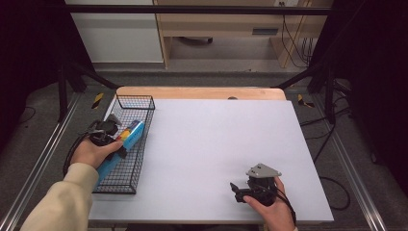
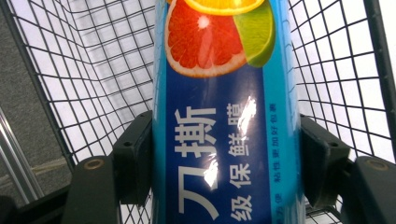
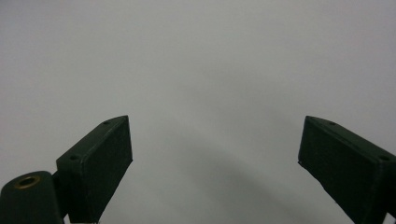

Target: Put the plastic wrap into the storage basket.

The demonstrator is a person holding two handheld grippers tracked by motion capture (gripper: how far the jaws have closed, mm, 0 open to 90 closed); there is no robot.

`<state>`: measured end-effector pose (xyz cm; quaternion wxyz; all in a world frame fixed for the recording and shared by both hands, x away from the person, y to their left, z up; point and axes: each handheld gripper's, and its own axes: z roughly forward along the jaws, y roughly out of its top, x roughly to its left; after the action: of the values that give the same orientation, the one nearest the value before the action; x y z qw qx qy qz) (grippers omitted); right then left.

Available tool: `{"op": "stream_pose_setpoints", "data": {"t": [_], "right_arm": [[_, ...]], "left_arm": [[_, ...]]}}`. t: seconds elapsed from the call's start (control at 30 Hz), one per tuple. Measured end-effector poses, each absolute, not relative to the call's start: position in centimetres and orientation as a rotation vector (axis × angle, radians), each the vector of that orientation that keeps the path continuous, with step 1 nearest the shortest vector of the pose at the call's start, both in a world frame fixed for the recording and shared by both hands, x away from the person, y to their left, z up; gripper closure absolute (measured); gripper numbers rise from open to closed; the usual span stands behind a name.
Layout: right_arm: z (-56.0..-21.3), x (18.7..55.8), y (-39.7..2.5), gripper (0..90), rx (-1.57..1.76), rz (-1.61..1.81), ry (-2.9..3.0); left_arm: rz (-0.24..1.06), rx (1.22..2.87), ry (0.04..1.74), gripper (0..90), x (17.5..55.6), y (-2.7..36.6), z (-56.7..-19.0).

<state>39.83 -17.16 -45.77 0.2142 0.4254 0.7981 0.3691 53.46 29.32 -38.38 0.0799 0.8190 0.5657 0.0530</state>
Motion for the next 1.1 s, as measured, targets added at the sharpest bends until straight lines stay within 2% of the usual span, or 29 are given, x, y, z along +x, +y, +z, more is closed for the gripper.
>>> {"op": "stream_pose_setpoints", "data": {"t": [1.1], "right_arm": [[-45.88, 39.85, -17.04, 10.2, 1.175, 1.021, 2.225]], "left_arm": [[0.147, 2.47, 1.71, 31.7, 53.94, 29.01, -38.72]]}}
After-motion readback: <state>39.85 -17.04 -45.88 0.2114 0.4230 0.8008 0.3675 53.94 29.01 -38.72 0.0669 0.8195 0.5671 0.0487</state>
